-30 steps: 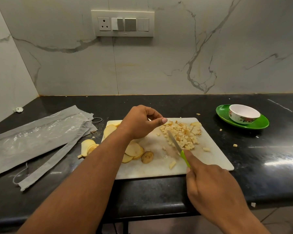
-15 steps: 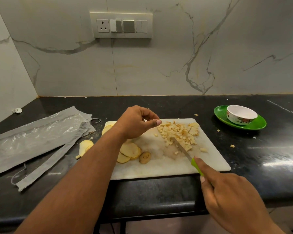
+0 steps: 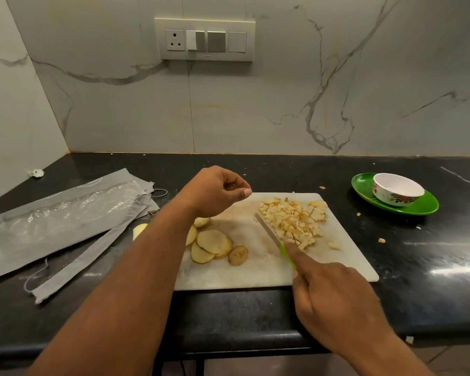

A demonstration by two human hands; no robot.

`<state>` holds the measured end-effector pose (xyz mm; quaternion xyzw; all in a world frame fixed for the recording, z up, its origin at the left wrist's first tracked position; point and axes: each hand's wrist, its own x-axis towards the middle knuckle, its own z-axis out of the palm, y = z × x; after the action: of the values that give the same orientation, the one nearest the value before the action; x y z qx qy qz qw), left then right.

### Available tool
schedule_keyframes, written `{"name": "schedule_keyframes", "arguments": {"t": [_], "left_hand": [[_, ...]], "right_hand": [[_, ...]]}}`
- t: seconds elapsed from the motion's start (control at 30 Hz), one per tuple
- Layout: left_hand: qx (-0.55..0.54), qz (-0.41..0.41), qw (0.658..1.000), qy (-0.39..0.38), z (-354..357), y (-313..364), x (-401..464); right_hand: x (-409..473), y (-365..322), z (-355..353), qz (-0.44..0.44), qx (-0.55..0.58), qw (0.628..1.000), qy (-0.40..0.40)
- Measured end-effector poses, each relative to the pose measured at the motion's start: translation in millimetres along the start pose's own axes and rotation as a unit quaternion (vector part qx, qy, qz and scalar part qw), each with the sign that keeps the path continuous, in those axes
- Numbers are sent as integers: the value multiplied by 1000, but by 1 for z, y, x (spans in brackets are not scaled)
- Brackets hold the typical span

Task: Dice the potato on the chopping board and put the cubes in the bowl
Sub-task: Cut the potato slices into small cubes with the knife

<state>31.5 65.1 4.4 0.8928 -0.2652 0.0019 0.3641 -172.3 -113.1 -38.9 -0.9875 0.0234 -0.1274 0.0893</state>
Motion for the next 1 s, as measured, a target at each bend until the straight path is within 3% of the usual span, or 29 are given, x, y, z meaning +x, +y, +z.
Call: {"name": "schedule_keyframes", "arguments": {"t": [0.1, 0.3, 0.4, 0.57, 0.7, 0.83, 1.0], "left_hand": [[24, -32, 999, -31, -12, -3, -3], [39, -101, 994, 33, -39, -19, -5], [63, -133, 988, 36, -48, -27, -7], [102, -179, 978, -30, -52, -27, -11], [117, -199, 971, -58, -47, -22, -10], [123, -185, 975, -15, -48, -19, -10], [58, -199, 975, 84, -55, -23, -10]], "right_hand": [[13, -14, 8, -23, 1, 1000, -5], [26, -1, 9, 40, -26, 999, -6], [26, -4, 7, 28, -27, 999, 0], [38, -20, 13, -20, -2, 1000, -12], [40, -13, 15, 22, -23, 999, -11], [39, -4, 14, 77, -27, 997, 7], [35, -4, 17, 78, -20, 997, 12]]}}
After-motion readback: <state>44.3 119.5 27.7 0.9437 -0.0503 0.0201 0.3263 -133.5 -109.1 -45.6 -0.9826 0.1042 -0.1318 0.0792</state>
